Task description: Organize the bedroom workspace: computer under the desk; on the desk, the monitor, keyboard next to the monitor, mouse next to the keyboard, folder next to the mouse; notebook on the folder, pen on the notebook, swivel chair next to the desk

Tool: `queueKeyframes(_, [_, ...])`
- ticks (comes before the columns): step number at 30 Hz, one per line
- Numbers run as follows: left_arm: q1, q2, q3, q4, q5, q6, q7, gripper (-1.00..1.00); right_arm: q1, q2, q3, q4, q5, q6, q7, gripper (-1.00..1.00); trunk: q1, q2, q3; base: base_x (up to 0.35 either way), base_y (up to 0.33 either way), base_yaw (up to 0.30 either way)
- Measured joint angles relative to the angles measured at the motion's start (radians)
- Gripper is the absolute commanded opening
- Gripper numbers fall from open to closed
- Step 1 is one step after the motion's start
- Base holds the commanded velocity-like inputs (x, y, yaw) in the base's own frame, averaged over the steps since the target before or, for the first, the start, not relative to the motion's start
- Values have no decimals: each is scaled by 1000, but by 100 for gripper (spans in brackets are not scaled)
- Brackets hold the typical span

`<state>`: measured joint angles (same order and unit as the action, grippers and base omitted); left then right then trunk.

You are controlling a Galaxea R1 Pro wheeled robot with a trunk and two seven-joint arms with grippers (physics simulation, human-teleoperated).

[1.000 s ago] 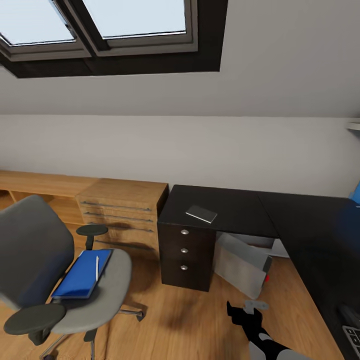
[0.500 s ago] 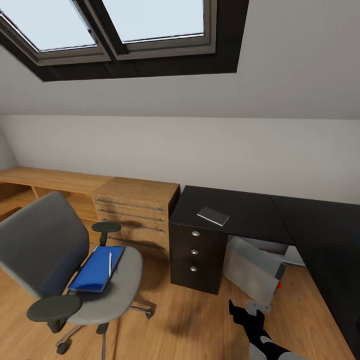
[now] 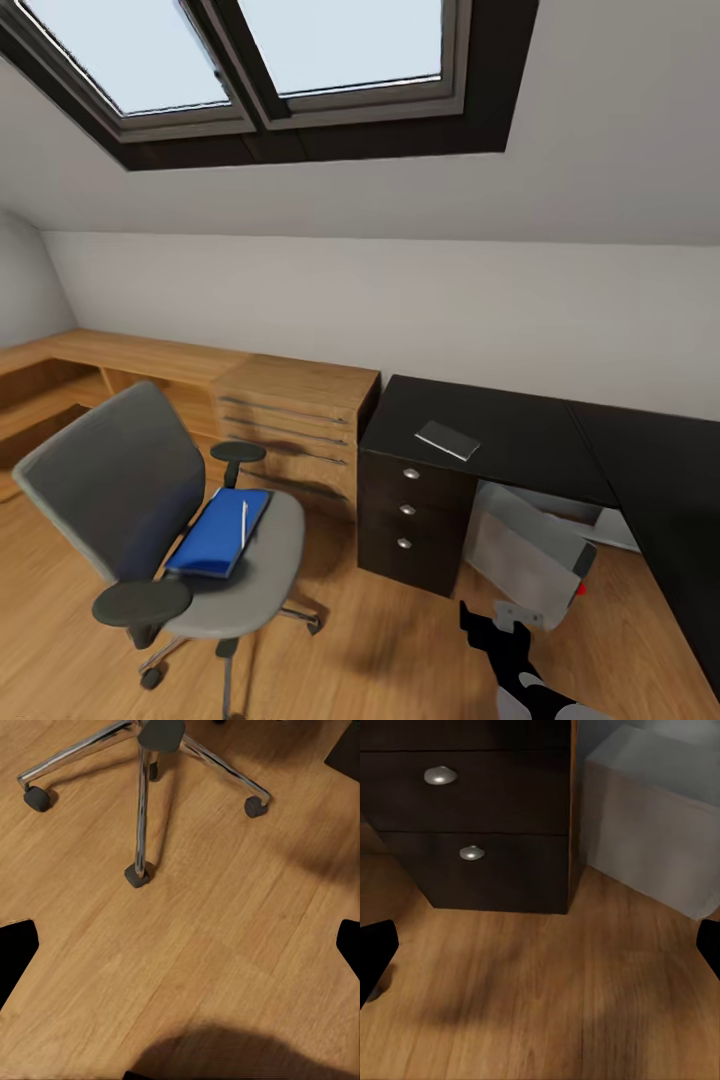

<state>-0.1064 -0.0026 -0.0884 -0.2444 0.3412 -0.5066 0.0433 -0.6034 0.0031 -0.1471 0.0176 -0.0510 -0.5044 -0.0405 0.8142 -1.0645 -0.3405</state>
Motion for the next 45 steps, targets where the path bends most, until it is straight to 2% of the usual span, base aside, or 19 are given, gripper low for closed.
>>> queueKeyframes(12, [0, -2, -2, 22, 0, 2, -2, 100, 0, 1, 0, 0, -1, 0, -17, 100, -46, 84, 35, 0, 0, 273])
queueKeyframes(14, [0, -2, -2, 23, 0, 12, -3, 100, 0, 1, 0, 0, -1, 0, -17, 100, -54, 98, 41, 0, 0, 275])
queueKeyframes(20, [0, -2, -2, 23, 0, 102, -5, 100, 0, 1, 0, 0, -1, 0, -17, 100, -77, 140, 60, 0, 0, 275])
queueKeyframes(23, [0, -2, -2, 23, -1, 113, -6, 100, 0, 1, 0, 0, -1, -1, -17, 100, -88, 161, 69, 0, 0, 273])
queueKeyframes(41, [0, -5, 1, 18, -2, 72, -4, 100, 1, 3, 0, 0, 3, -37, -17, 100, -157, 287, 142, 0, 0, 133])
queueKeyframes(45, [0, -4, 1, 18, -2, 62, -5, 100, 1, 12, 0, 0, 4, -35, -17, 100, -173, 315, 152, 0, 0, 113])
